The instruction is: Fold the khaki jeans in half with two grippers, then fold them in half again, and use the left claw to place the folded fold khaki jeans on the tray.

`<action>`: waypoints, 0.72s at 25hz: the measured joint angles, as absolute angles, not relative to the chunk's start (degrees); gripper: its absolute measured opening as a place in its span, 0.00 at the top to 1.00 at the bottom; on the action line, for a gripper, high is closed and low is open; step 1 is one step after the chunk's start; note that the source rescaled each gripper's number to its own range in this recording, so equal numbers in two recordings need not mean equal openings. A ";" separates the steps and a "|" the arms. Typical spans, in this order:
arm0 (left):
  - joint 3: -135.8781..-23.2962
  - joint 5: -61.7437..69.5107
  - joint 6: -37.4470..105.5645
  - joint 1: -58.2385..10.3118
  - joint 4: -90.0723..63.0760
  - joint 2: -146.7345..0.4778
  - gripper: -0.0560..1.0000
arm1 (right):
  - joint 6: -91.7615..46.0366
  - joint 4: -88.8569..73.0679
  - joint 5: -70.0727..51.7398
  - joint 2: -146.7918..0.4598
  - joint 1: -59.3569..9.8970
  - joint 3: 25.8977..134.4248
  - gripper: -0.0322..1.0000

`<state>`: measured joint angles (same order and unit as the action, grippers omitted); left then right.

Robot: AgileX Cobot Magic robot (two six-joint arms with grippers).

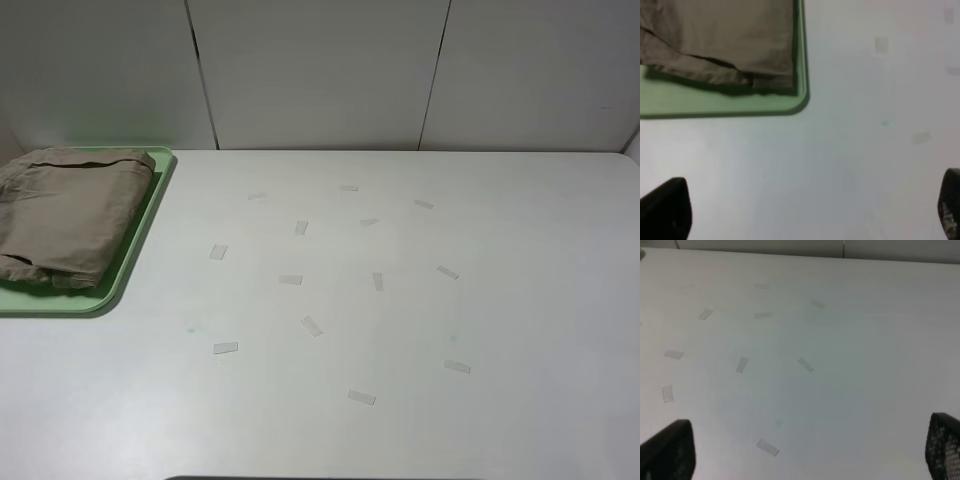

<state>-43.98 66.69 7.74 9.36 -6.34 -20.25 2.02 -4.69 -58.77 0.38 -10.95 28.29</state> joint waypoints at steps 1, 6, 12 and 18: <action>-43.35 66.69 7.71 9.21 -6.34 -18.70 0.01 | 2.02 -4.69 -58.77 0.38 -10.95 28.29 0.00; -39.87 66.69 7.71 5.39 -5.58 -12.43 0.00 | 2.02 -4.69 -58.77 0.38 -10.95 28.29 0.00; -35.07 65.19 7.71 2.71 -3.44 -6.06 0.00 | 2.02 -4.69 -58.77 0.38 -10.95 28.29 0.00; -29.53 62.55 7.77 2.71 -3.22 0.24 0.00 | 2.02 -4.69 -58.77 0.38 -10.95 28.29 0.00</action>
<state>-29.53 62.55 7.77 2.71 -3.22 0.24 2.02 -4.69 -58.77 0.38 -10.95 28.29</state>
